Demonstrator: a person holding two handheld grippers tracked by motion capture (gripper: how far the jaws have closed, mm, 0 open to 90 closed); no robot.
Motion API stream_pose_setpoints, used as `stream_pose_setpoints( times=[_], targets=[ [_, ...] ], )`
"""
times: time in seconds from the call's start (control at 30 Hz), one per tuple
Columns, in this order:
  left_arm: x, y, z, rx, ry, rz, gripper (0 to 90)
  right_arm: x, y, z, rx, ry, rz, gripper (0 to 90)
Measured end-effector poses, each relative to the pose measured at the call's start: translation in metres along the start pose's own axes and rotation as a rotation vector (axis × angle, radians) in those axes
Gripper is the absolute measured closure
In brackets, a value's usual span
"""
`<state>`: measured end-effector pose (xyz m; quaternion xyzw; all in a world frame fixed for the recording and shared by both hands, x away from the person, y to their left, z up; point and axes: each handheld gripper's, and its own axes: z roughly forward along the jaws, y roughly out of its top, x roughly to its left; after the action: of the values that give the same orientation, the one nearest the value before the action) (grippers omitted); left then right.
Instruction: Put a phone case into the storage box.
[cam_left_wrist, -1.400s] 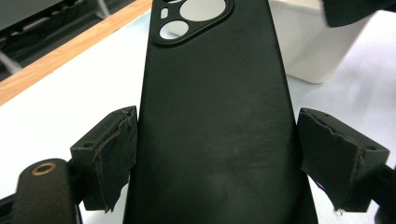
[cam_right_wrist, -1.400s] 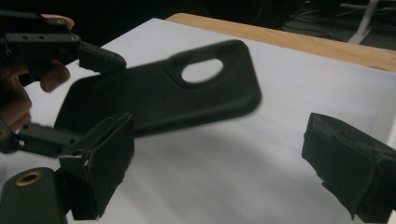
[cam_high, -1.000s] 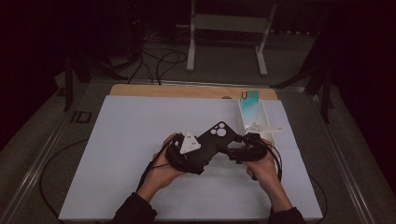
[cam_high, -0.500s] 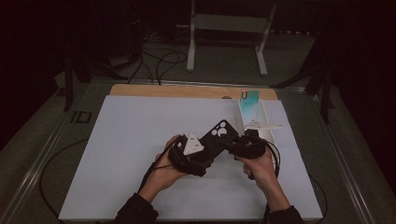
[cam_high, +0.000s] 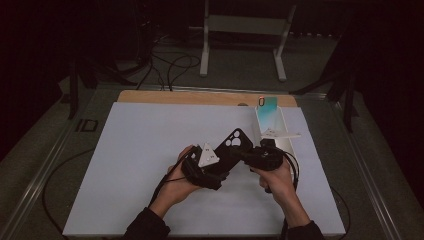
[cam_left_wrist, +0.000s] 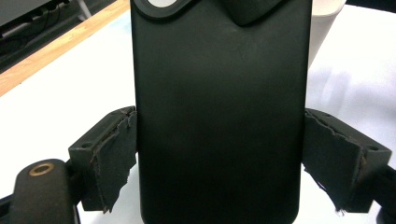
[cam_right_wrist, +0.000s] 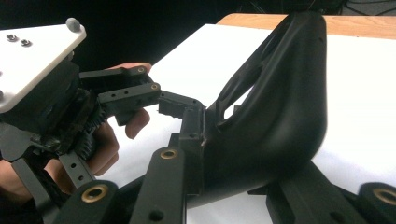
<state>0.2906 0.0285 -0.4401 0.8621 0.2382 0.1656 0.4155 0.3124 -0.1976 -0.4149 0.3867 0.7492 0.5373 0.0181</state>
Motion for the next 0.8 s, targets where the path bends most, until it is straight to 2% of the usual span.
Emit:
stream_pose_setpoints(
  times=[0.17, 0.2, 0.23, 0.27, 0.33, 0.37, 0.4, 0.43, 0.57, 0.8],
  targets=[
    [0.000, -0.001, 0.000, 0.002, -0.003, 0.001, 15.1, 0.003, 0.001, 0.001, 0.007, 0.005, -0.005, 76.8],
    [0.000, -0.002, -0.002, -0.018, -0.014, 0.008, 17.4, 0.003, 0.001, 0.001, 0.008, 0.005, -0.007, 76.9],
    [0.000, -0.002, -0.003, -0.029, -0.002, -0.001, 49.8, 0.004, 0.001, 0.002, 0.010, -0.019, -0.016, 78.3],
    [0.002, -0.001, -0.003, -0.035, -0.001, -0.015, 47.6, 0.004, 0.002, 0.002, 0.013, -0.016, -0.015, 77.8],
    [0.003, -0.002, -0.005, -0.052, -0.003, -0.011, 44.5, 0.005, 0.001, 0.003, 0.021, -0.017, -0.015, 77.6],
    [0.003, -0.002, -0.005, -0.049, -0.004, -0.011, 38.4, 0.007, 0.001, 0.004, 0.027, -0.042, -0.031, 80.2],
    [0.003, -0.002, -0.005, -0.041, -0.005, -0.013, 38.1, 0.007, 0.000, 0.004, 0.022, -0.029, -0.019, 81.2],
    [0.003, -0.002, -0.005, -0.035, -0.006, -0.012, 37.9, 0.007, 0.000, 0.003, 0.020, -0.037, -0.022, 81.3],
    [0.006, -0.005, -0.005, -0.038, -0.012, -0.028, 36.5, 0.010, 0.001, 0.004, 0.030, -0.066, -0.065, 81.6],
    [0.011, -0.006, -0.008, -0.049, -0.032, -0.055, 34.2, 0.012, 0.003, 0.000, 0.010, -0.069, -0.082, 81.9]
  ],
)
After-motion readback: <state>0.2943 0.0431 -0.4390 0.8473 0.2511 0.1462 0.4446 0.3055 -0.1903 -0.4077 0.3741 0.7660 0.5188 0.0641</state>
